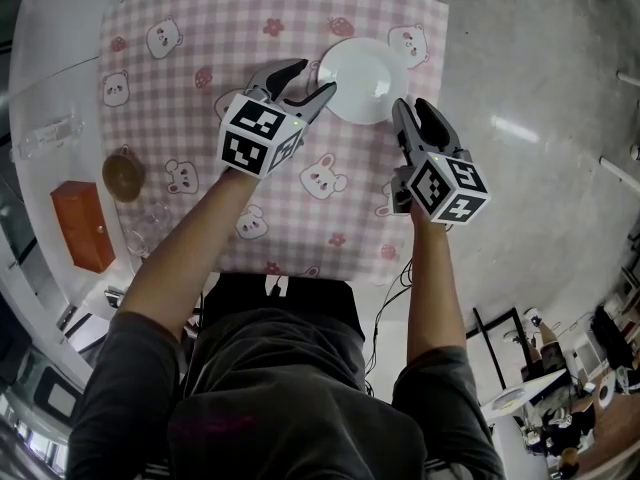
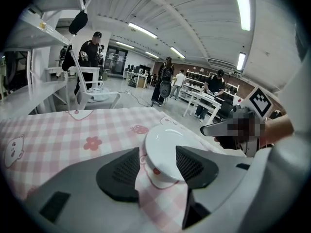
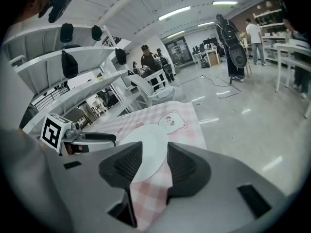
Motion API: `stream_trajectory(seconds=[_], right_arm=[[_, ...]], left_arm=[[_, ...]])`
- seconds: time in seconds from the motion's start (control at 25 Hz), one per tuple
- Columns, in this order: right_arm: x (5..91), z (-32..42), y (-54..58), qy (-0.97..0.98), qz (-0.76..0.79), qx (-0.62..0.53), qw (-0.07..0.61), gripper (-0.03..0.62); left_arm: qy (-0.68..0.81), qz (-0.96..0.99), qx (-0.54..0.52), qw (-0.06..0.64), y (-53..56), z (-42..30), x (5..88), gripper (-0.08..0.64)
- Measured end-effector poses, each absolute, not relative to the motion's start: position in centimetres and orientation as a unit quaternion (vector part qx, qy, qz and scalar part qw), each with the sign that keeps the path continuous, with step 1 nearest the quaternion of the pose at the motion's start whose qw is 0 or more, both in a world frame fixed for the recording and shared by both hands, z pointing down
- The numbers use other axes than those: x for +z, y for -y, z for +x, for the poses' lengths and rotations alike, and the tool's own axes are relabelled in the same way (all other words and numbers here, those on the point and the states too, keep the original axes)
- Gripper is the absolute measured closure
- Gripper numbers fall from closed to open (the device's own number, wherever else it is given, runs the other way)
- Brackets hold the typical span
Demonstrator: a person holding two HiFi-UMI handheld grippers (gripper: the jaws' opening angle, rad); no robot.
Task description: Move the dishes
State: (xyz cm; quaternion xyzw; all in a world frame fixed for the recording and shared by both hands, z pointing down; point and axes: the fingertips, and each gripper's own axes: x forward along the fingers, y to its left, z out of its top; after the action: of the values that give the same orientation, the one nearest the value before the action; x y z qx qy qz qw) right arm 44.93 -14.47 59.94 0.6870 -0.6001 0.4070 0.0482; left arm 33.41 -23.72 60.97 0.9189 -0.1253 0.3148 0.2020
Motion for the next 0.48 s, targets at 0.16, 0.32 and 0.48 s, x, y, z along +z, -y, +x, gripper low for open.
stream_trajectory(seconds=[0.16,0.32,0.48], right_arm=[[60.7,45.2,14.8,0.598,0.687,0.409,0.050,0.431],[61.4,45.1,14.8,0.596,0.686,0.415,0.054,0.431],[61.9,45.1,14.9,0.593,0.686,0.419,0.057,0.431]], left_arm=[[0.126,0.916,0.318,0.211,23.8,33.6,61.6,0.331],[0.128,0.912,0.324,0.216,23.8,33.7,62.2,0.333],[0.128,0.909,0.327,0.223,23.8,33.7,62.5,0.340]])
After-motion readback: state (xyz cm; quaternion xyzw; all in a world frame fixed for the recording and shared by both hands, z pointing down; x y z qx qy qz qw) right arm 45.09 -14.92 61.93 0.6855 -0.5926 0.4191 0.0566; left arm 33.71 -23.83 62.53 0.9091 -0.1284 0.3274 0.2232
